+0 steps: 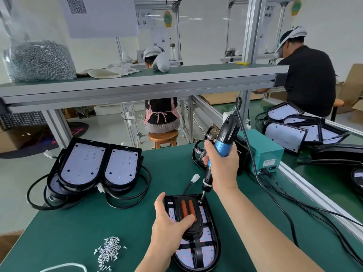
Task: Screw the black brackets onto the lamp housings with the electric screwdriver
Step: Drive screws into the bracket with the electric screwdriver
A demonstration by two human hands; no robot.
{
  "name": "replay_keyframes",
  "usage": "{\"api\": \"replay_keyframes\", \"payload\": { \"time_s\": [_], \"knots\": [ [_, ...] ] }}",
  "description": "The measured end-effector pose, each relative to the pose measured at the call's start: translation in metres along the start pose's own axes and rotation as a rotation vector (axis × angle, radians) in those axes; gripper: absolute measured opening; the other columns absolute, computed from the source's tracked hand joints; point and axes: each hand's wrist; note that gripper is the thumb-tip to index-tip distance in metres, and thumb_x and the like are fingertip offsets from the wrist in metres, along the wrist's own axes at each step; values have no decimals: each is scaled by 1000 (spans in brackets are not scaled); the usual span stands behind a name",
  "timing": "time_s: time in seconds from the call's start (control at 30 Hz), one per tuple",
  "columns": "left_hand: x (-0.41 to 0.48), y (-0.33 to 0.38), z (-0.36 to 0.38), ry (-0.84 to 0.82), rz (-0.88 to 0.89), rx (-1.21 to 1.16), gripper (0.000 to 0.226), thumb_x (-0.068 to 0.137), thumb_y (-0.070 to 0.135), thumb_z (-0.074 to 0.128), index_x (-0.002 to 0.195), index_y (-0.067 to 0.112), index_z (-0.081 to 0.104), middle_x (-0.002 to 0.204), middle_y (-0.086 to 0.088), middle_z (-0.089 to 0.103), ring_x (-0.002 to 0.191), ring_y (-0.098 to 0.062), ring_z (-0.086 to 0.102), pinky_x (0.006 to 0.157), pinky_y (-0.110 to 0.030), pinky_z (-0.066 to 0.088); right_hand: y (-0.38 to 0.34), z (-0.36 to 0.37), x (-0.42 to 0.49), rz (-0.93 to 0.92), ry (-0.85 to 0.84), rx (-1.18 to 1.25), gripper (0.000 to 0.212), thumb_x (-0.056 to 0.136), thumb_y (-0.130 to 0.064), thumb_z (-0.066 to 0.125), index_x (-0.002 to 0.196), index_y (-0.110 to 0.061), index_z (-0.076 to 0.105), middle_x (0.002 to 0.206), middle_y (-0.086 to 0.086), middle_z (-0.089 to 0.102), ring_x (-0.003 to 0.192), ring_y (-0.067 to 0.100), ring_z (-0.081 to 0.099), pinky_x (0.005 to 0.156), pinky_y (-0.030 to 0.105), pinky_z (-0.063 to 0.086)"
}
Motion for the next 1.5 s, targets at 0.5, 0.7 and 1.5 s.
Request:
{"api": "replay_keyframes", "payload": {
  "time_s": [0.5, 0.7, 1.5],
  "knots": [
    [-2, 2, 0, -2, 1, -50, 107, 78, 24, 83, 154, 47, 12, 99, 39, 40, 69, 35, 43, 63, -4, 33, 1, 6, -3, 4, -90, -89, 19, 87, -14, 76, 95, -18, 59, 82, 3, 58, 54, 13, 58, 58, 22, 52],
    [2, -3, 2, -7, 32, -54, 104, 78, 22, 83, 154, 45, 16, 99, 40, 44, 74, 41, 40, 68, -7, 34, 5, 4, 1, -22, -69, -98, 20, 84, -10, 73, 89, -16, 54, 75, 5, 57, 49, 16, 56, 52, 25, 50],
    [7, -12, 1, 15, -11, -37, 105, 74, 23, 86, 152, 47, 20, 106, 37, 51, 92, 21, 52, 74, -9, 38, -37, -10, 9, 3, -358, 162, 17, 86, -14, 74, 99, -16, 63, 65, 0, 55, 54, 17, 52, 58, 31, 50]
  ]
}}
Point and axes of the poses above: each hand's wrist, its own x-axis towards the middle knuckle, its own z-axis out of the palm, y = z × x
